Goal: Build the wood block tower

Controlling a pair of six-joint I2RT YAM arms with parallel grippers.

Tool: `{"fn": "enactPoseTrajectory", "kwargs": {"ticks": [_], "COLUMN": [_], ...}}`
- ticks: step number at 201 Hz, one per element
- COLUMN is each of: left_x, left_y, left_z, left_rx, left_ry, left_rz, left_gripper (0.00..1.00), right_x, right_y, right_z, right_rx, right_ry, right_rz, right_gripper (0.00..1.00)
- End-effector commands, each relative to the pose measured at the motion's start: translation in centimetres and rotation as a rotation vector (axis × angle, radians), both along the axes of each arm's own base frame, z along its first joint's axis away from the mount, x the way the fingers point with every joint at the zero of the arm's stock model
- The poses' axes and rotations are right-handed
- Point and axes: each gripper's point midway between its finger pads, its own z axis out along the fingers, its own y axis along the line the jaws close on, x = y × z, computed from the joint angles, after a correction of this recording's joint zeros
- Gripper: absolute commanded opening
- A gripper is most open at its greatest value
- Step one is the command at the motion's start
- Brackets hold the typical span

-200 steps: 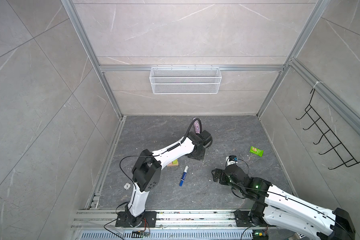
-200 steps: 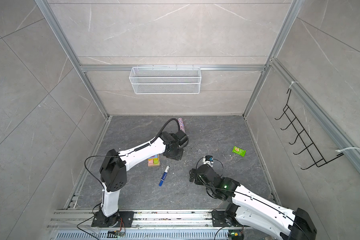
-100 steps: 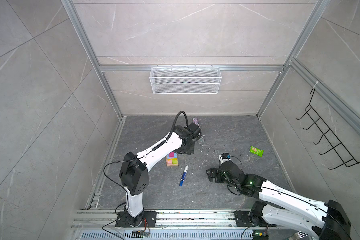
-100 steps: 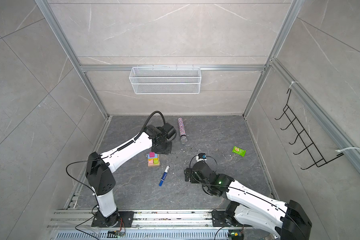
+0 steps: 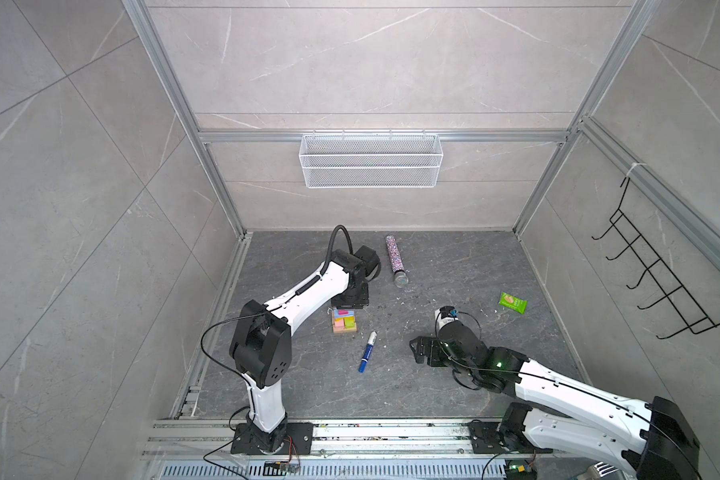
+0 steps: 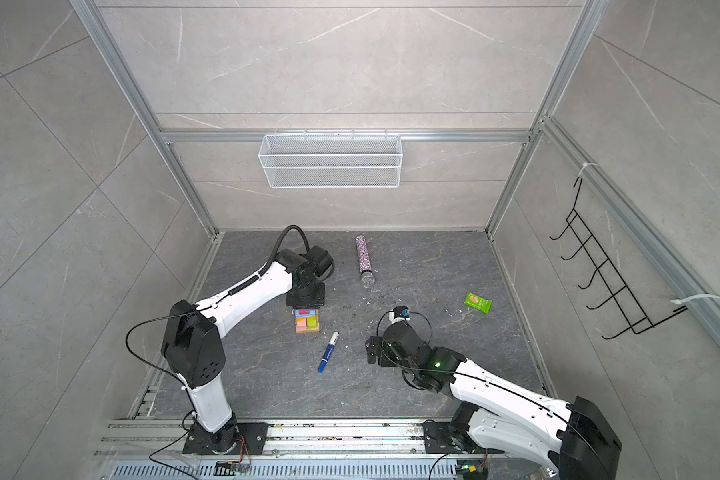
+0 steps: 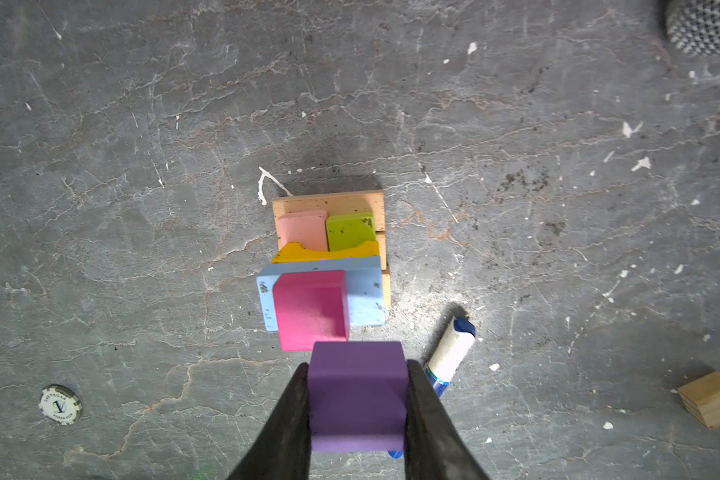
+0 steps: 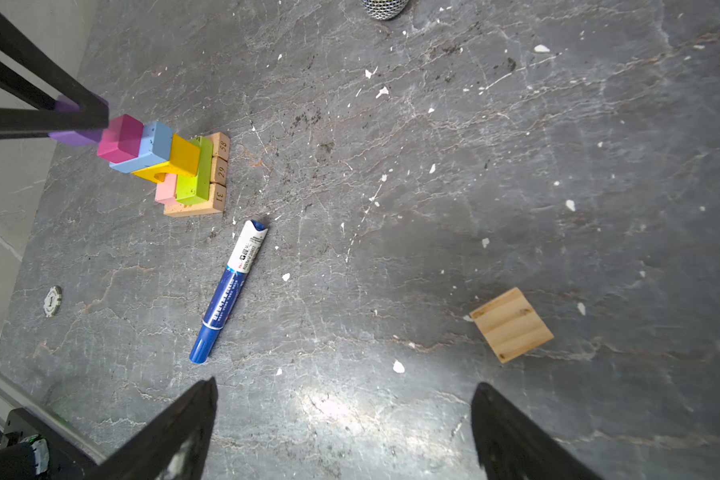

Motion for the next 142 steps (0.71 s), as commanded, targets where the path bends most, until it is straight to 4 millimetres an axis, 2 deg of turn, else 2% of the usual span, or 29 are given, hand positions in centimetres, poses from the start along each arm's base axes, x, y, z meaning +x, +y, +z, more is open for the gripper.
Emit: {"fn": "enactPoseTrajectory", "kwargs": {"ticks": [1, 43, 142], "left_x": [0.2, 0.3, 0.7], "left_y": [0.4, 1.5, 1.5], "left_z": [1.9, 1.4, 0.1], "left_rx": [-0.059, -0.074, -0.092], "left_ry": [-0.05, -0.043, -0.033], "left_rz": [0.03, 0.066, 0.108], "left_gripper": [0.2, 0.2, 0.2], "right_x": [0.1, 0.1, -0.1], "right_y": [0.7, 0.8, 0.7], "right_z": [0.7, 0.8, 0.4], "right_rx": [0.014, 0.016, 0.014], "right_ry": [-0.013, -0.012, -0.005], "right_rz": [0.016, 0.018, 0.02], "right_gripper": [0.95, 0.95, 0.95]}}
